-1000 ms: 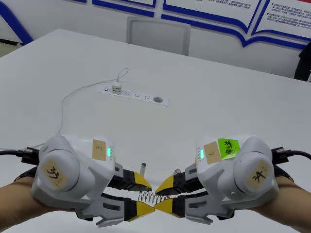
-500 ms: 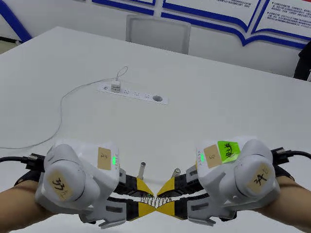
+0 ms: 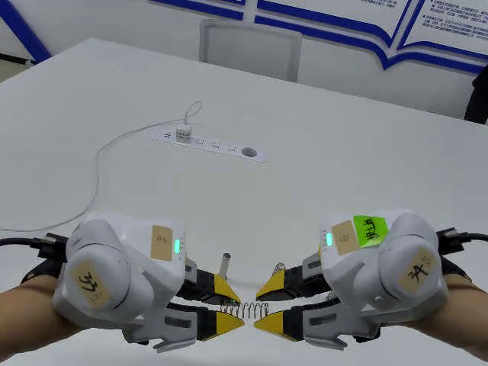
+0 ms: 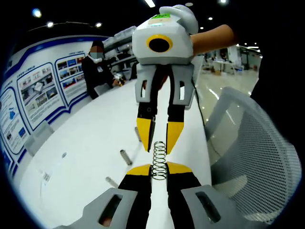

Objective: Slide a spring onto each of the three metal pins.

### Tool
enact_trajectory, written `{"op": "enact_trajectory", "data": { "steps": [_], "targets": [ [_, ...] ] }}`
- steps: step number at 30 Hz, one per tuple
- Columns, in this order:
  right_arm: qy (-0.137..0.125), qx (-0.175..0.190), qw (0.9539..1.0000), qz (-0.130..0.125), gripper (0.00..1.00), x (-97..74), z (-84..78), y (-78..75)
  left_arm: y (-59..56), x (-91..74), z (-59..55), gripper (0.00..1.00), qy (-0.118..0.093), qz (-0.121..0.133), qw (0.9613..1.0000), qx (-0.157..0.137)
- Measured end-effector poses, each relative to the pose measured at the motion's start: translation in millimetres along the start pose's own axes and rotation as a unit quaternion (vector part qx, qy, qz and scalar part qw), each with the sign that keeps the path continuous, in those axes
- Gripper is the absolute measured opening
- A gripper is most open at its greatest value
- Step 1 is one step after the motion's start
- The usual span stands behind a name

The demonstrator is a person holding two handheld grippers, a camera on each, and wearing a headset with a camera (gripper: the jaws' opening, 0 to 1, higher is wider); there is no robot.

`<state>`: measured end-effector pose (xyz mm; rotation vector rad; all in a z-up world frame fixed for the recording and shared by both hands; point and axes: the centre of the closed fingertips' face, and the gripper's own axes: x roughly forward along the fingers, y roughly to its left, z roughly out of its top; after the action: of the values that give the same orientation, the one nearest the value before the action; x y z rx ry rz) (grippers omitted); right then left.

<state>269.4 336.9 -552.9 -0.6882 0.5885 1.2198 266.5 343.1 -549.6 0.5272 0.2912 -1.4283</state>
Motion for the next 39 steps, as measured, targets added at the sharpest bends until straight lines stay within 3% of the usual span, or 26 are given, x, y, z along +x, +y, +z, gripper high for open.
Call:
{"op": "enact_trajectory", "data": {
  "steps": [8,12,21,25,39],
  "targets": [
    [-0.025,0.027,0.9993,0.009,0.14,-0.9,5.8,0.2,3.2,-0.2,4.6,0.11,-0.011,0.006,0.9999,-0.003],
    [-0.029,0.019,0.9994,0.007,0.11,-1.6,7.2,-0.2,3.8,-0.4,4.6,0.11,-0.011,0.007,0.9999,-0.003],
    [-0.057,0.044,0.9973,0.015,0.11,-8.1,18.1,1.1,4.0,-2.2,3.4,0.11,-0.008,0.006,0.9999,-0.007],
    [-0.113,0.073,0.9906,0.027,0.11,-15.0,37.5,2.1,4.4,-4.5,3.4,0.11,-0.005,0.006,1.0,-0.002],
    [-0.15,0.096,0.9837,0.028,0.11,-16.7,54.4,-1.4,6.4,-2.1,7.4,0.11,-0.011,0.015,0.9998,-0.008]
  ]
}}
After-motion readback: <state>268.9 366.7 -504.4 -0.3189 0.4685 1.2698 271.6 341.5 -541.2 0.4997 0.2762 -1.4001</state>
